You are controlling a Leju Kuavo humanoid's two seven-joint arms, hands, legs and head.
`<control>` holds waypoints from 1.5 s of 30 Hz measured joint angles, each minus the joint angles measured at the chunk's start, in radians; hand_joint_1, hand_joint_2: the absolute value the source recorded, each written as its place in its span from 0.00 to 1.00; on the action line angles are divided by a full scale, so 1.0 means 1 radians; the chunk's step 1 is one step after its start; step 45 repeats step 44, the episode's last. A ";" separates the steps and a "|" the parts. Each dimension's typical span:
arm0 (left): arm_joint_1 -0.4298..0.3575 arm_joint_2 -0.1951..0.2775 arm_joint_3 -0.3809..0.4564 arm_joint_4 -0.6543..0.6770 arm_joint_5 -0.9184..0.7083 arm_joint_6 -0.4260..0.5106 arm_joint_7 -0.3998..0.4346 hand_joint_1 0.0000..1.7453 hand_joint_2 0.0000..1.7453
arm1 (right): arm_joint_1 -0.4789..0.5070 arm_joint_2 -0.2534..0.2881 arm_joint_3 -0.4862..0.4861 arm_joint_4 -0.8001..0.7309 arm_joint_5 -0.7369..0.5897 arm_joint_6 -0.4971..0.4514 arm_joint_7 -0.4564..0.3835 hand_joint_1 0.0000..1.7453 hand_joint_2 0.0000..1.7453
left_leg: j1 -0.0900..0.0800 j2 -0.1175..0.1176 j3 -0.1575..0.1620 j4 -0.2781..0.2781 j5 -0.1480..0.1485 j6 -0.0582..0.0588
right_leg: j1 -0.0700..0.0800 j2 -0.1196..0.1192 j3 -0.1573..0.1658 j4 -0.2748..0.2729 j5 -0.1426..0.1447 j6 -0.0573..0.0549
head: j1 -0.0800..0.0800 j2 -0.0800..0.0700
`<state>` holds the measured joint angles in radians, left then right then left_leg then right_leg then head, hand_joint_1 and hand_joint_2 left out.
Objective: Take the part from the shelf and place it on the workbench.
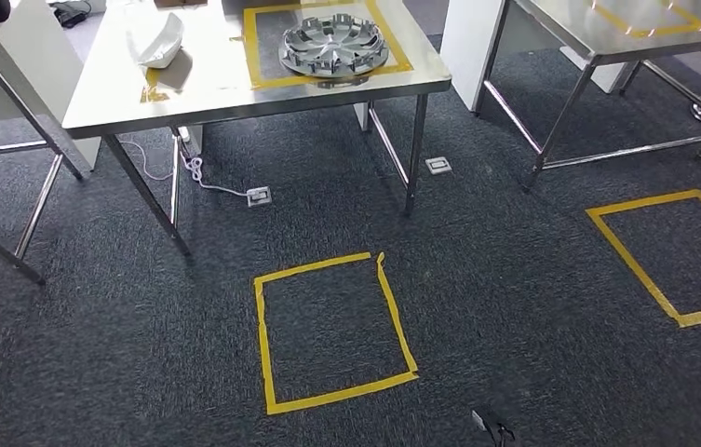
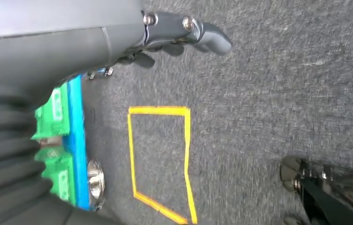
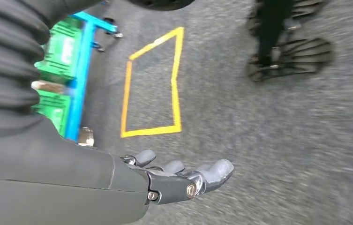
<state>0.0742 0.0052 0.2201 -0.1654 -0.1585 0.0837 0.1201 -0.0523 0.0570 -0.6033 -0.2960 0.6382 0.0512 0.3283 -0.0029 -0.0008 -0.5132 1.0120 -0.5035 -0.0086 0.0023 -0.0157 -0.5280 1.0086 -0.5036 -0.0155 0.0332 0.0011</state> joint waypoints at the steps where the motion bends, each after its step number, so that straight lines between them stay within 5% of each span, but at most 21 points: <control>1: 0.007 -0.001 -0.005 -0.001 0.006 -0.003 -0.005 0.00 1.00 | 0.001 -0.002 0.021 -0.008 -0.025 -0.002 -0.002 0.00 1.00 | -0.001 0.000 -0.003 -0.003 0.002 0.002 | 0.001 0.000 -0.001 0.000 0.002 -0.002 | 0.000 0.000; 4: 0.022 -0.002 -0.024 -0.015 0.025 -0.013 -0.019 0.00 1.00 | 0.018 -0.007 0.088 -0.025 -0.102 -0.005 -0.004 0.00 1.00 | -0.003 0.000 -0.007 -0.007 0.005 0.009 | 0.001 0.001 -0.004 -0.003 0.007 -0.007 | -0.001 0.000; 8: 0.029 -0.002 -0.056 -0.048 0.051 -0.026 -0.040 0.00 1.00 | 0.054 -0.014 0.187 -0.043 -0.206 -0.017 0.005 0.00 1.00 | -0.006 0.002 -0.014 -0.002 0.006 0.019 | -0.002 0.001 -0.006 -0.007 0.014 0.006 | 0.000 0.000; 11: 0.033 -0.003 -0.080 -0.077 0.071 -0.036 -0.054 0.00 0.25 | 0.081 -0.020 0.259 -0.055 -0.285 -0.021 0.010 0.00 1.00 | -0.007 0.003 -0.016 0.000 0.008 0.023 | -0.003 0.002 -0.007 -0.008 0.019 0.013 | -0.001 0.000; 12: 0.036 -0.003 -0.088 -0.087 0.077 -0.039 -0.059 0.00 0.00 | 0.091 -0.021 0.282 -0.057 -0.311 -0.022 0.010 0.00 0.75 | -0.007 0.003 -0.017 0.000 0.009 0.024 | -0.003 0.002 -0.007 -0.009 0.020 0.015 | -0.001 0.000; 15: 0.045 -0.003 -0.111 -0.117 0.095 -0.048 -0.073 0.00 0.00 | 0.116 -0.025 0.349 -0.066 -0.386 -0.029 0.010 0.00 0.00 | -0.008 0.004 -0.018 0.000 0.010 0.025 | -0.003 0.002 -0.009 -0.009 0.022 0.018 | -0.001 0.000; 25: 0.065 -0.003 -0.179 -0.199 0.153 -0.078 -0.117 0.00 0.00 | 0.178 -0.038 0.534 -0.086 -0.620 -0.051 0.010 0.00 0.00 | -0.007 0.003 -0.020 0.000 0.012 0.022 | -0.002 0.002 -0.012 -0.007 0.022 0.019 | -0.001 0.000; 45: 0.071 -0.003 -0.198 -0.223 0.157 -0.081 -0.120 0.00 0.00 | 0.191 -0.044 0.582 -0.093 -0.637 -0.052 0.010 0.00 0.00 | -0.006 0.003 -0.021 0.000 0.013 0.021 | -0.001 0.002 -0.014 -0.006 0.022 0.018 | -0.001 0.000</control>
